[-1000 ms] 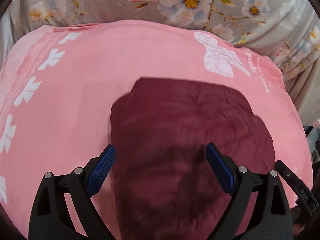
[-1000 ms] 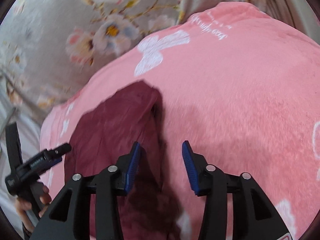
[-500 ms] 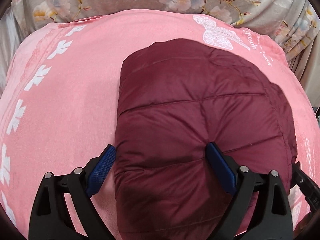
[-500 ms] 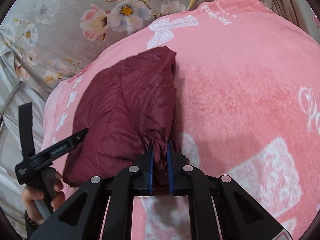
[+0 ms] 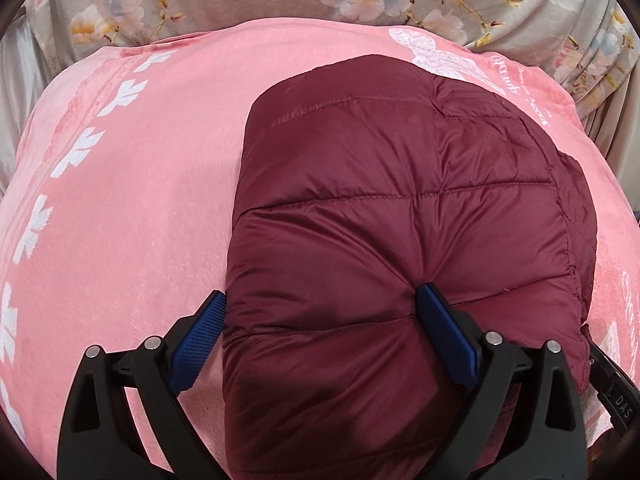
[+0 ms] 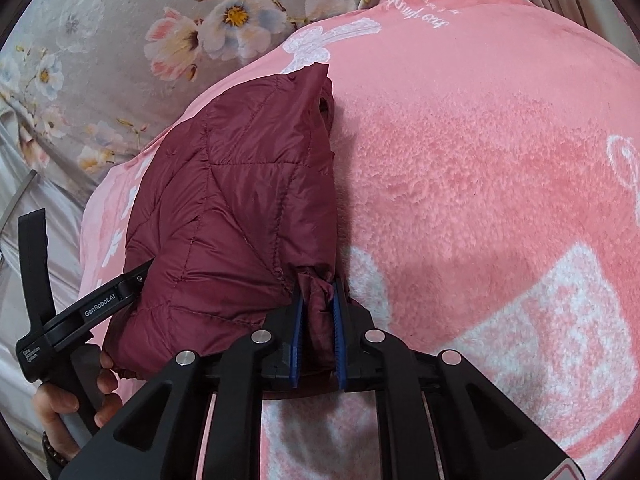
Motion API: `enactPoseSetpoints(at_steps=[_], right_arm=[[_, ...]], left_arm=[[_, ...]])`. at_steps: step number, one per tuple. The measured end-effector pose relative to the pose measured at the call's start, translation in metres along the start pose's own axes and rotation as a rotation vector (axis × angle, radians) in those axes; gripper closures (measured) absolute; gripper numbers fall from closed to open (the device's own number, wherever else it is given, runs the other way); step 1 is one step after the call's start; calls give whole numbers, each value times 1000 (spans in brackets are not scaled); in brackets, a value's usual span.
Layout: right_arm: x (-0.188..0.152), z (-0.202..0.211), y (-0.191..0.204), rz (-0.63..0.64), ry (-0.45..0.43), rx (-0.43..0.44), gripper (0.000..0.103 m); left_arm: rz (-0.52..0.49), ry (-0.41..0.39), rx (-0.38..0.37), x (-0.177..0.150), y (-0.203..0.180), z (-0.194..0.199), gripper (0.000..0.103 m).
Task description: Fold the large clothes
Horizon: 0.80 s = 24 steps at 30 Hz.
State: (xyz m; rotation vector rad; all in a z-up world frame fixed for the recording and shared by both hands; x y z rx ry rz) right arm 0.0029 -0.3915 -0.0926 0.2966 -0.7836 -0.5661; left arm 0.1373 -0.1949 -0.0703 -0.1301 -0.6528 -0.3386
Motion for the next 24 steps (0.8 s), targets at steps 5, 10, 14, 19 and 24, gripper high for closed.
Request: enactPoseSetpoints(at_steps=[5, 10, 14, 19, 24], right_arm=[[-1, 2, -1, 0, -3, 6, 93], [7, 27, -7, -37, -7, 8, 59], [23, 45, -12, -96, -31, 97, 43], [39, 25, -9, -138, 20, 156, 29], [28, -12, -1, -179, 132, 211, 28]], left_arm=[[5, -3, 1, -2, 0, -1, 8], [73, 37, -98, 2, 17, 8, 10], [197, 14, -202, 12, 51, 26, 10], [335, 95, -329, 13, 72, 2, 10], [349, 135, -389, 4, 63, -17, 6]])
Point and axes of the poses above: each gripper's, at about its wrist camera, not at the fingertips, and z roughly against the way its jaws point, y to its left, x to its top, the point moved 4 cm from there along -z, roughly the way its jaws point, and after that the axes turned 5 degrees about -y, right-handed, at the moved point
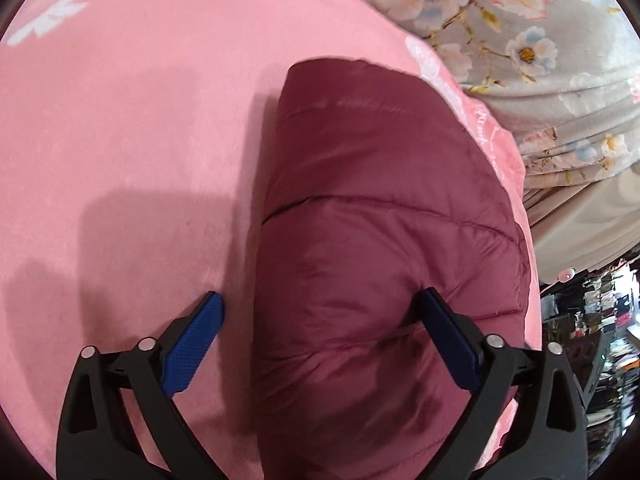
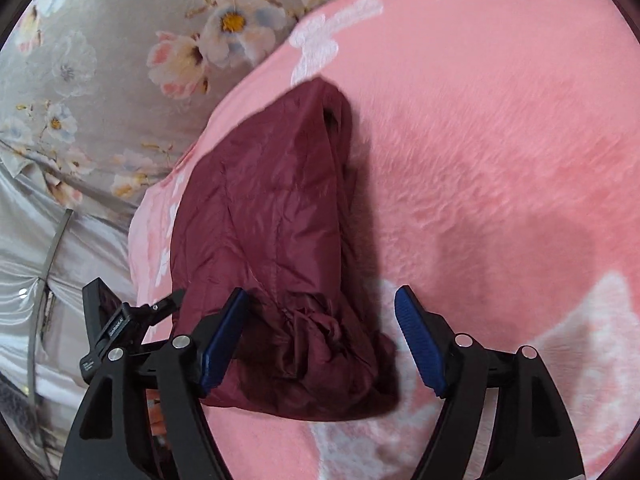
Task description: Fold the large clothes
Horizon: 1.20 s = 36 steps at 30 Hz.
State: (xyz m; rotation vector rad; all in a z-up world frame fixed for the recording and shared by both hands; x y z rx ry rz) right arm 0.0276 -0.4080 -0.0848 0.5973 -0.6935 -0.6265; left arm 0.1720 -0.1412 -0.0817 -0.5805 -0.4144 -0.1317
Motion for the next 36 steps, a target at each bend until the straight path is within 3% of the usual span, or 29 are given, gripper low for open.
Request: enactPoseSetpoints(at_steps=[6, 8, 13, 16, 18, 21, 36], right_arm=[[-1, -9, 4, -7, -22, 39, 28], [-1, -13, 7, -7, -18, 51, 33], [-4, -9, 15, 37, -26, 34, 70], [-6, 1, 31, 91, -60, -5, 81], [-10, 8, 40, 124, -80, -31, 82], [-18, 25, 57, 196, -121, -78, 83], [-47, 133, 123, 354, -372, -101, 84]], left_arm=[[-77, -2, 12, 1, -16, -9, 6], [-98, -9, 23, 1, -23, -10, 7], [-172, -41, 77, 0, -32, -5, 18], [-216, -57, 90, 1, -38, 5, 35], [-245, -72, 88, 3, -46, 16, 47], [-291, -101, 83, 4, -58, 33, 54], [-486, -320, -24, -13, -117, 149, 62]])
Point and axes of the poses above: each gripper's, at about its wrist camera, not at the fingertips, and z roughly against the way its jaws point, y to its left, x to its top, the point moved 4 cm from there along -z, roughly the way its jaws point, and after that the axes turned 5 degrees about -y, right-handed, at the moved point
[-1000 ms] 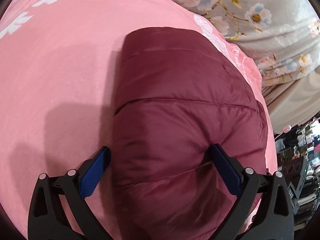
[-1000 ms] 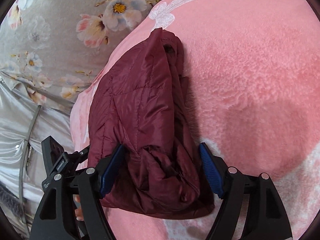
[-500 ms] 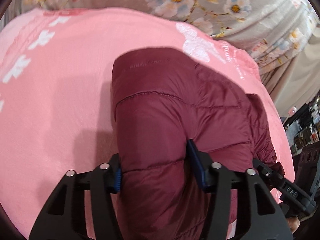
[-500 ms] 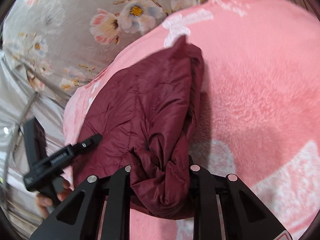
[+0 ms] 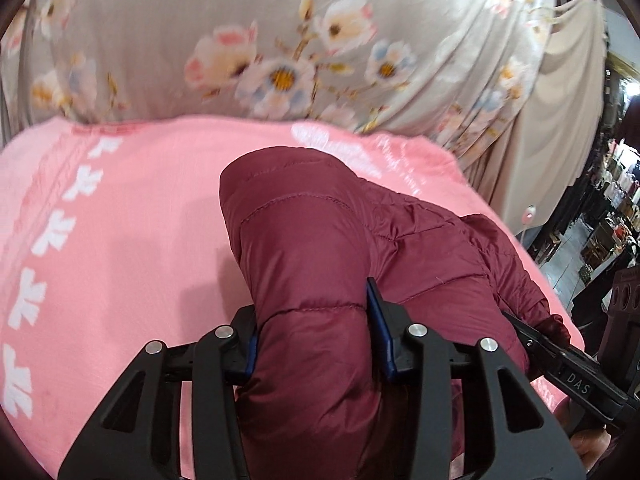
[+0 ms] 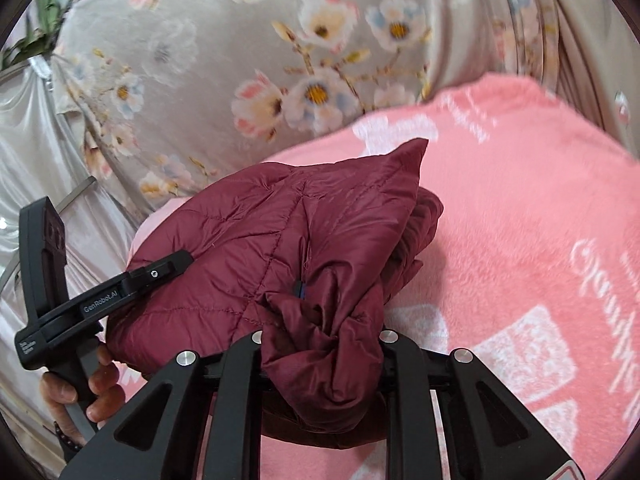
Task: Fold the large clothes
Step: 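Lift the folded jacket bundle with both tools and carry it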
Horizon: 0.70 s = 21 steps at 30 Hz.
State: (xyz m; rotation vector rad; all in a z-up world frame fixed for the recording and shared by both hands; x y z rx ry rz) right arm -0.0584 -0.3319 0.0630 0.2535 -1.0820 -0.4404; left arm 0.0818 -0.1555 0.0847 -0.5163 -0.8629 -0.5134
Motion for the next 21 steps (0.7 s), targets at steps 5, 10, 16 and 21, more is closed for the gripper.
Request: enactPoseSetpoints(at_steps=[5, 10, 16, 21], right_arm=[[11, 36, 28, 83, -110, -3, 85], [30, 70, 58, 164, -225, 1, 85], [55, 106, 102, 294, -378, -3, 85], [79, 126, 138, 366, -475, 27, 85]], left_arm=[[-39, -111, -20, 16, -11, 45, 62], [-85, -222, -42, 33, -20, 88, 62], [-147, -383, -53, 61, -25, 144, 62], [-180, -496, -45, 86, -20, 183, 62]])
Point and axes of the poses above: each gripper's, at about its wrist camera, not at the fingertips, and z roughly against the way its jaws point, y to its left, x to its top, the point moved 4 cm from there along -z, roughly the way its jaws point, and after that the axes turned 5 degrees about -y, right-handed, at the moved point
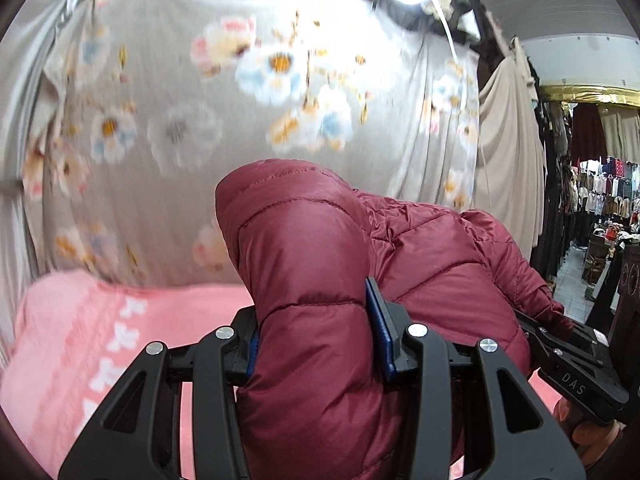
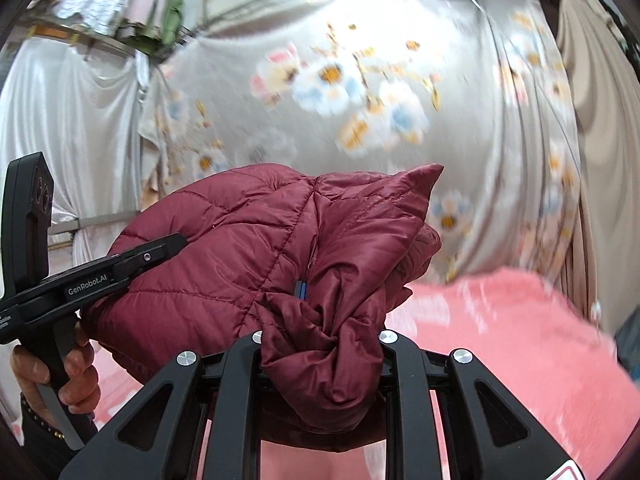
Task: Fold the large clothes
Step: 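Lift the folded jacket bundle with both tools and carry it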
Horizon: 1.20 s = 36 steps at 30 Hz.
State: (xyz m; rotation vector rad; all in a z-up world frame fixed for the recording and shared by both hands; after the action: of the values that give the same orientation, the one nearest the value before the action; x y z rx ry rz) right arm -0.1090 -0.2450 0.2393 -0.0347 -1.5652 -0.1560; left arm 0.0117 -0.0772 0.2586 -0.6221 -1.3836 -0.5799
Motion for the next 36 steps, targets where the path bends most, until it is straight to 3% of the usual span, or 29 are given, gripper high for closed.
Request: enactPoseSetpoints(at_steps=[8, 17, 25, 36], right_arm=[[53, -8, 45, 103, -142, 64, 85], [77, -40, 82, 135, -223, 135, 85], [55, -110, 96, 139, -164, 176, 85], [-29, -235, 82, 100, -14, 181, 85]], left_arm=[[-77, -180, 50, 54, 25, 34, 62], [-116, -316, 84, 77, 66, 47, 61], [-69, -289, 106, 56, 127, 5, 59], [25, -168, 125, -24, 207, -100, 59]])
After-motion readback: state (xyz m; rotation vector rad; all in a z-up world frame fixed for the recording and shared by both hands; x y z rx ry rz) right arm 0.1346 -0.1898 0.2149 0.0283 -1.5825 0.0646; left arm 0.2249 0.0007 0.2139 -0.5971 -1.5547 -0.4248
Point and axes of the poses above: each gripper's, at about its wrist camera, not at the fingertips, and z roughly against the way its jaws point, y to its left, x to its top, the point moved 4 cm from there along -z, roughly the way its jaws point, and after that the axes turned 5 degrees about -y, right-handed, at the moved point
